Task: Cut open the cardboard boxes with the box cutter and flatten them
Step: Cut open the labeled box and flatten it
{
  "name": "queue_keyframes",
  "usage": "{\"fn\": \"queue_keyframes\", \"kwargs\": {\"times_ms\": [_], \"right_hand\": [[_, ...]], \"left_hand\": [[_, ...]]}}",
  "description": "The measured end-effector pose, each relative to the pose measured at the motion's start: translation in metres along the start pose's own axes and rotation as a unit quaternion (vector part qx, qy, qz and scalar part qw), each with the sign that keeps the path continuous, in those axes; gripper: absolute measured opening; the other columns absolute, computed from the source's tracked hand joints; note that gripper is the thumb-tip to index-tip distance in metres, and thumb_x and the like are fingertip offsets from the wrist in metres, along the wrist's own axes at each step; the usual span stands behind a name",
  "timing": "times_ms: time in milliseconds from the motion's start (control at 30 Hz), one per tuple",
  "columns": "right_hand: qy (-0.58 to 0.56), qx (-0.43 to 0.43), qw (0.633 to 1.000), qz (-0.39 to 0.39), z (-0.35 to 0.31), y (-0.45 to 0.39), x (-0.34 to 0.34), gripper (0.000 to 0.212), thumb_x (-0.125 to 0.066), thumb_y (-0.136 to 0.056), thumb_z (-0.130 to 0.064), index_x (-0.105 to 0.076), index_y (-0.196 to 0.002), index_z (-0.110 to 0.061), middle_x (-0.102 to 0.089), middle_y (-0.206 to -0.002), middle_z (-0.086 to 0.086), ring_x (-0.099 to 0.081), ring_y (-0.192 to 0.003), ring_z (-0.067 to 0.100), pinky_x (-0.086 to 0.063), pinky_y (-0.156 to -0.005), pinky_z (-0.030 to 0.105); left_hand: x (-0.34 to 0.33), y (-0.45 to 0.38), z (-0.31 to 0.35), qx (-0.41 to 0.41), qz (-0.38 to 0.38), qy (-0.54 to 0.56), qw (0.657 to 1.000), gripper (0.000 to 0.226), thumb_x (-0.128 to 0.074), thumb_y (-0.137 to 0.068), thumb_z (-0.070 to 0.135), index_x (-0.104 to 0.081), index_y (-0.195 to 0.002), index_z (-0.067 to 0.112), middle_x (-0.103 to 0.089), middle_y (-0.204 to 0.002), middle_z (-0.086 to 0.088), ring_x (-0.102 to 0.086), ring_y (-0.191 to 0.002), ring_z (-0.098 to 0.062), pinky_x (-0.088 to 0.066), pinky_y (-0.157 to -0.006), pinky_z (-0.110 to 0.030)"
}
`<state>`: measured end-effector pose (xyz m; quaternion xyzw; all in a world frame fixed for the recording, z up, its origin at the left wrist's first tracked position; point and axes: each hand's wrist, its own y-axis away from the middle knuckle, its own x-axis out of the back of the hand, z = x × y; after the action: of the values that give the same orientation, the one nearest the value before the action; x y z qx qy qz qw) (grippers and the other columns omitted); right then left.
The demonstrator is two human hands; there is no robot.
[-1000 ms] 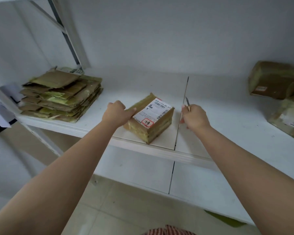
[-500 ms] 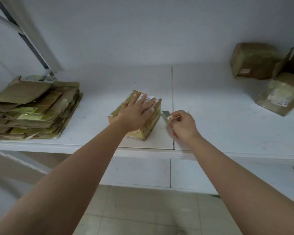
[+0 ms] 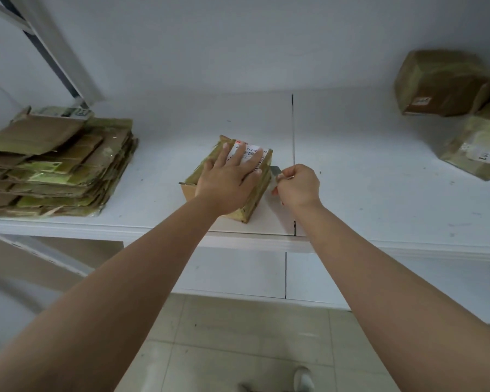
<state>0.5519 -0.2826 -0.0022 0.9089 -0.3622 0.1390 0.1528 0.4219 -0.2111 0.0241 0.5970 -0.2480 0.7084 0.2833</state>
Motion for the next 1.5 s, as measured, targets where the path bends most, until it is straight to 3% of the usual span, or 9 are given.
{"fn": "queue_keyframes", "kwargs": {"times_ms": [100,267,367,467,633,1133,1300,1433,1500], "right_hand": [[0.041,0.005,0.999,0.007,-0.010,0.002,-0.003,0.014,-0.052,-0.085,-0.011,-0.063,-0.085,-0.001,-0.069,-0.083,0.016,-0.065,-0.081,0.032,-0.056,-0.076,0.044],[0.035,-0.002,0.999,-0.004,-0.021,0.008,-0.001,0.013,-0.056,-0.086,-0.012,-0.061,-0.090,-0.001,-0.067,-0.085,0.016,-0.066,-0.079,0.035,-0.057,-0.075,0.045],[0.050,0.005,0.999,-0.018,-0.024,0.015,0.003,0.009,-0.055,-0.085,-0.009,-0.058,-0.079,-0.003,-0.067,-0.080,0.019,-0.066,-0.076,0.037,-0.057,-0.074,0.046],[0.044,-0.004,0.998,-0.037,-0.024,0.026,0.008,0.025,-0.052,-0.084,-0.001,-0.047,-0.062,-0.010,-0.064,-0.070,0.019,-0.067,-0.074,0.039,-0.057,-0.068,0.043],[0.063,0.006,0.994,-0.087,-0.024,0.041,0.016,0.028,-0.050,-0.088,0.000,-0.049,-0.061,-0.009,-0.065,-0.073,0.025,-0.053,-0.050,0.026,-0.045,-0.048,0.026],[0.083,0.022,0.984,-0.155,-0.020,0.069,0.022,0.023,-0.053,-0.092,-0.005,-0.053,-0.069,-0.007,-0.066,-0.071,0.021,-0.049,-0.038,0.017,-0.037,-0.037,0.019],[0.144,-0.026,0.947,-0.286,-0.011,0.072,0.034,0.011,-0.056,-0.089,-0.004,-0.060,-0.079,-0.004,-0.064,-0.062,0.011,-0.037,-0.038,0.014,-0.028,-0.037,0.018],[0.077,-0.030,0.985,-0.153,0.005,0.048,0.042,0.021,-0.049,-0.090,-0.008,-0.056,-0.073,-0.017,-0.064,-0.064,0.006,-0.042,-0.036,0.014,-0.035,-0.039,0.019],[0.095,-0.003,0.991,-0.098,0.011,0.032,0.044,0.015,-0.043,-0.092,-0.018,-0.050,-0.080,-0.022,-0.068,-0.078,0.005,-0.056,-0.053,0.019,-0.049,-0.057,0.029]], "left_hand": [[-0.001,0.000,0.002,0.009,0.001,0.002,1.000,0.048,-0.014,-0.101,0.048,-0.010,-0.148,0.047,-0.003,-0.161,0.007,0.007,-0.148,-0.022,0.000,-0.117,-0.048],[-0.002,0.000,0.003,0.018,-0.003,0.009,1.000,0.047,-0.010,-0.102,0.047,-0.009,-0.148,0.047,-0.002,-0.161,0.008,0.009,-0.148,-0.021,0.003,-0.117,-0.048],[-0.001,-0.001,0.004,0.019,-0.008,0.002,1.000,0.048,-0.008,-0.102,0.047,-0.009,-0.149,0.045,-0.001,-0.161,0.008,0.009,-0.148,-0.022,0.003,-0.117,-0.049],[-0.001,-0.001,0.004,0.020,-0.010,-0.003,1.000,0.048,-0.008,-0.101,0.047,-0.008,-0.149,0.044,-0.001,-0.161,0.006,0.009,-0.148,-0.023,0.003,-0.117,-0.050],[-0.001,-0.002,0.003,0.019,-0.014,-0.006,1.000,0.049,-0.006,-0.101,0.049,-0.008,-0.150,0.043,-0.001,-0.161,0.005,0.008,-0.148,-0.024,0.003,-0.116,-0.052],[0.003,-0.002,0.004,0.021,-0.040,0.009,0.999,0.050,-0.007,-0.101,0.050,-0.008,-0.150,0.043,0.003,-0.161,0.005,0.011,-0.147,-0.023,0.006,-0.115,-0.052],[0.011,-0.004,0.002,0.018,-0.072,0.033,0.997,0.051,-0.013,-0.099,0.055,-0.008,-0.149,0.044,0.005,-0.161,0.006,0.012,-0.147,-0.022,0.006,-0.115,-0.054],[0.018,-0.002,0.000,-0.002,-0.086,0.053,0.995,0.059,-0.037,-0.096,0.055,-0.013,-0.149,0.045,0.004,-0.161,0.007,0.012,-0.147,-0.020,0.005,-0.116,-0.053],[0.027,-0.005,-0.007,-0.032,-0.110,0.063,0.991,0.057,-0.047,-0.097,0.041,-0.020,-0.146,0.046,-0.002,-0.160,0.010,0.009,-0.147,-0.021,0.005,-0.117,-0.052]]}}
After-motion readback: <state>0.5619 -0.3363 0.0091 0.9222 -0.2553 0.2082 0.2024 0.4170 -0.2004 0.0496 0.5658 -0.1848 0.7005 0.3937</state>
